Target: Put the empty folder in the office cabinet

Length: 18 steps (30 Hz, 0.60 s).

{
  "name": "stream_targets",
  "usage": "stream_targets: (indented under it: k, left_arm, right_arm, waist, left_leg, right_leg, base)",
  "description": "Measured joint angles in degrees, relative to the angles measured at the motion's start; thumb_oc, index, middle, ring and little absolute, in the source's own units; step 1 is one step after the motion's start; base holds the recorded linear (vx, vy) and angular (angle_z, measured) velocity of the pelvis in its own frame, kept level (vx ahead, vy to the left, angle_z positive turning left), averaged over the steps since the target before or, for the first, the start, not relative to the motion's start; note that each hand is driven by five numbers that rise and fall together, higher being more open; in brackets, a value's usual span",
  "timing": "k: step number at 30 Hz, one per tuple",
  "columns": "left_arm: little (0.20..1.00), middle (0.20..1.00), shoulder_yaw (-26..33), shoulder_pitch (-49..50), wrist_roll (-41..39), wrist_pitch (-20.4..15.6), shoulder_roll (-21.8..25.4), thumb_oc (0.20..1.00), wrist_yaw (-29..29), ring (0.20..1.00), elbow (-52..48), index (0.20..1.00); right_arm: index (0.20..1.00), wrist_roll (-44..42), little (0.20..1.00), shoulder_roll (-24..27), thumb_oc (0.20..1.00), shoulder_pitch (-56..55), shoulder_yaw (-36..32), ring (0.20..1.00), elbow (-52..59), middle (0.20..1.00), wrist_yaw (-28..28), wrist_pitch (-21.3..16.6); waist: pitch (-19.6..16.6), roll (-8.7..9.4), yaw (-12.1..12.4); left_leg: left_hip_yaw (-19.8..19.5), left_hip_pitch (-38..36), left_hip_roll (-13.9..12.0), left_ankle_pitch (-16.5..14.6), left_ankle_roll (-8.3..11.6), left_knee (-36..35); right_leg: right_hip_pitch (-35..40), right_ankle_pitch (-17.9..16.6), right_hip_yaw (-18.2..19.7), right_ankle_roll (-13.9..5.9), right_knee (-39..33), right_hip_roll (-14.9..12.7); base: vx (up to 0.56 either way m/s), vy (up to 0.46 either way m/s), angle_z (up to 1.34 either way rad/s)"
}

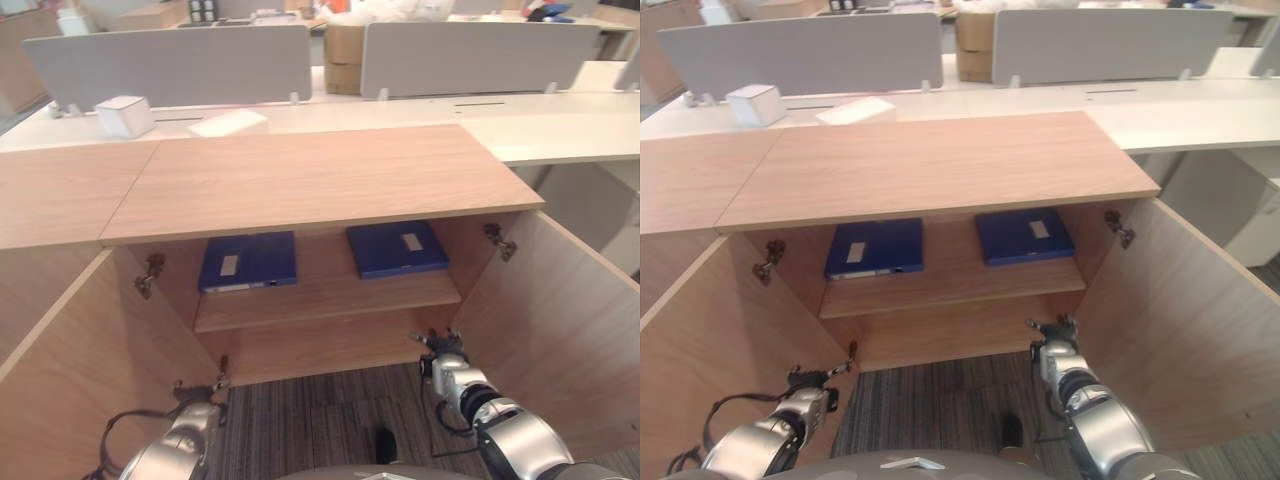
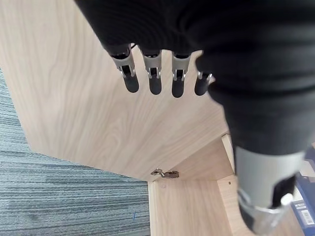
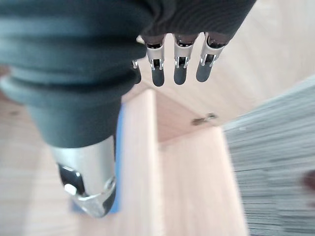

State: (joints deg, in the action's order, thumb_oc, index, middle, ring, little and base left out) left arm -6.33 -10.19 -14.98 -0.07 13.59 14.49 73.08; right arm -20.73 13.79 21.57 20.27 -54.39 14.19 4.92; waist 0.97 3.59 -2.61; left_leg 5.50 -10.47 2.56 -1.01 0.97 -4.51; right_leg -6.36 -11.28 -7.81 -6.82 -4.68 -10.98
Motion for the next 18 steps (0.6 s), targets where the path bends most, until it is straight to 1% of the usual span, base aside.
stream_targets:
  k: [1,2,4,6,7,8,9,10,11,12,13,14,15,16,17,18]
  left_arm:
    - [1.000,1.000,0.4,2.0,0.9,-0.5,0.2,1.000,-0.5,1.000,-1.0,1.000]
    - [1.000,1.000,0.8,4.5,2.9,-0.7,0.5,1.000,-1.7,1.000,-0.5,1.000]
    - [1.000,1.000,0.9,7.8,5.0,-0.7,0.6,1.000,-3.1,1.000,1.8,1.000]
    - [1.000,1.000,1.6,9.8,6.8,-0.7,0.7,1.000,-4.6,1.000,2.9,1.000]
    - [1.000,1.000,1.8,10.3,7.0,-0.8,0.7,1.000,-5.3,1.000,3.0,1.000]
    - [1.000,1.000,1.7,10.7,7.5,-0.8,0.8,1.000,-6.4,1.000,3.4,1.000]
    - [1.000,1.000,1.7,10.7,7.5,-0.8,0.8,1.000,-6.4,1.000,3.4,1.000]
    - [1.000,1.000,1.5,10.4,7.7,-1.3,0.8,1.000,-7.4,1.000,3.2,1.000]
    - [1.000,1.000,1.2,10.3,8.0,-1.5,0.9,1.000,-7.6,1.000,3.2,1.000]
    - [1.000,1.000,-0.3,9.6,8.1,-2.1,1.2,1.000,-8.1,1.000,2.7,1.000]
    - [1.000,1.000,-0.9,9.1,8.2,-2.4,1.0,1.000,-8.5,1.000,2.0,1.000]
    - [1.000,1.000,-0.9,7.4,8.3,-2.7,0.9,1.000,-8.9,1.000,1.1,1.000]
    - [1.000,1.000,-0.8,5.9,8.6,-2.9,1.2,1.000,-8.9,1.000,0.3,1.000]
    - [1.000,1.000,-0.8,4.5,8.6,-3.0,1.2,1.000,-8.8,1.000,-0.4,1.000]
    - [1.000,1.000,-0.4,3.0,8.5,-3.0,1.6,1.000,-8.9,1.000,-0.9,1.000]
    - [1.000,1.000,-1.2,2.1,8.5,-3.1,2.0,1.000,-8.8,1.000,-1.1,1.000]
  right_arm:
    - [1.000,1.0,1.000,2.7,1.000,-1.1,0.3,1.000,3.8,1.000,-1.5,-0.6]
    - [1.000,2.2,1.000,6.2,1.000,-1.5,-0.7,1.000,5.3,1.000,-3.7,-2.5]
    - [1.000,2.0,1.000,11.2,1.000,-1.4,-2.1,1.000,5.1,1.000,-6.8,-2.8]
    - [1.000,1.8,1.000,15.4,1.000,-1.3,-2.7,1.000,6.0,1.000,-10.3,-3.4]
    - [1.000,1.3,1.000,17.3,1.000,-1.3,-2.7,1.000,7.3,1.000,-12.0,-3.4]
    - [1.000,0.6,1.000,20.4,1.000,-1.3,-3.0,1.000,9.5,1.000,-13.9,-4.0]
    - [1.000,0.6,1.000,20.4,1.000,-1.3,-3.0,1.000,9.5,1.000,-13.9,-4.0]
    - [1.000,-0.6,1.000,22.8,1.000,-1.0,-3.1,1.000,11.3,1.000,-15.6,-4.9]
    - [1.000,-0.8,1.000,23.4,1.000,-0.7,-3.1,1.000,11.7,1.000,-16.2,-5.1]
    - [1.000,-0.9,1.000,24.1,1.000,0.8,-3.1,1.000,11.2,1.000,-16.4,-5.6]
    - [1.000,-0.8,1.000,24.9,1.000,1.8,-3.1,1.000,11.0,1.000,-16.4,-6.3]
    - [1.000,-0.8,1.000,25.7,1.000,5.0,-3.3,1.000,8.5,1.000,-16.2,-7.1]
    - [1.000,-0.8,1.000,26.9,1.000,7.3,-2.8,1.000,7.9,1.000,-16.1,-7.1]
    - [1.000,-0.8,1.000,28.5,1.000,8.7,-2.9,1.000,8.3,1.000,-16.1,-7.2]
    - [1.000,-0.5,1.000,30.3,1.000,12.4,-2.4,1.000,7.3,1.000,-15.9,-7.6]
    - [1.000,-0.1,1.000,32.3,1.000,14.2,-1.4,1.000,7.0,1.000,-15.8,-7.7]
  waist:
    - [0.0,-0.09,0.0]
    - [0.0,-0.16,0.0]
    - [0.0,-0.09,0.1]
    - [0.0,0.06,0.2]
    - [0.1,-0.12,0.2]
    - [0.3,-0.23,0.1]
    - [0.3,-0.23,0.1]
    - [0.5,-0.14,0.1]
    - [1.0,0.40,0.1]
    - [2.1,0.39,0.3]
    - [2.9,-1.07,0.5]
    - [4.1,-3.33,2.3]
    - [5.3,-4.38,3.2]
    - [6.4,-5.31,3.3]
    - [7.2,-6.02,3.6]
    - [7.1,-6.15,4.5]
  left_leg:
    - [0.5,-0.5,0.1,0.0,-0.06,0.0]
    - [0.9,-1.3,0.2,-0.3,-0.31,-0.1]
    - [1.3,-2.8,0.2,-1.1,-0.39,-0.5]
    - [1.8,-3.0,0.3,-1.2,-0.42,-0.5]
    - [2.0,-3.0,0.4,-1.1,-0.49,-0.5]
    - [2.1,-3.1,0.5,-1.0,-0.49,-0.5]
    - [2.1,-3.1,0.5,-1.0,-0.49,-0.5]
    - [2.3,-3.4,0.5,-0.9,-0.49,-0.2]
    - [2.6,-3.5,0.6,-0.8,-0.49,0.1]
    - [3.6,-2.7,1.0,-0.5,-0.84,1.9]
    - [4.2,-2.4,-0.4,-0.6,-1.29,2.5]
    - [6.8,-0.7,-2.7,-0.2,-2.42,2.6]
    - [7.7,0.2,-3.6,0.5,-2.70,2.6]
    - [7.4,0.3,-4.3,0.7,-2.89,2.4]
    - [7.9,1.7,-5.4,2.2,-2.86,2.3]
    - [8.0,1.6,-6.1,2.6,-2.33,2.1]
  right_leg:
    - [0.4,-0.1,0.0,-0.22,0.0,-0.1]
    - [1.3,-0.6,0.1,-0.87,0.0,-0.3]
    - [2.5,-0.6,0.2,-0.87,0.0,-0.3]
    - [2.6,-0.6,0.2,-0.88,0.0,-0.4]
    - [2.5,-0.6,-0.2,-0.89,0.0,-0.7]
    - [2.6,-0.7,-1.5,-1.00,0.0,-1.4]
    - [2.6,-0.7,-1.5,-1.00,0.0,-1.4]
    - [2.7,-1.0,-2.6,-1.57,0.0,-1.3]
    - [2.7,-1.2,-3.4,-1.75,0.1,-1.6]
    - [2.2,0.9,-5.8,-1.01,0.6,-2.7]
    - [2.0,3.6,-6.8,-2.15,1.2,-2.5]
    - [-1.6,6.5,-8.6,-2.01,8.0,-2.3]
    - [-4.8,7.2,-8.5,-1.29,16.6,-3.5]
    - [-6.2,7.9,-8.4,-1.41,22.4,-4.9]
    - [-5.5,11.1,-6.9,-2.76,31.0,-8.5]
    - [-4.9,12.6,-5.7,-1.98,37.0,-11.2]
  base:
    - [-0.01,0.053,-0.25]
    - [-0.01,0.043,-0.17]
    - [-0.03,0.025,-0.13]
    - [-0.05,0.008,-0.08]
    - [-0.08,-0.011,-0.06]
    - [-0.08,-0.011,-0.05]
    - [-0.25,-0.021,-0.07]
    - [-0.29,-0.022,-0.06]
    - [-0.39,-0.033,-0.09]
    - [-0.27,-0.027,-0.13]
    - [-0.26,-0.034,-0.42]
    - [-0.15,-0.023,-0.52]
    - [-0.21,-0.060,-0.43]
    - [-0.18,-0.068,-0.04]
    - [-0.22,-0.107,0.06]
    - [-0.11,-0.099,0.02]
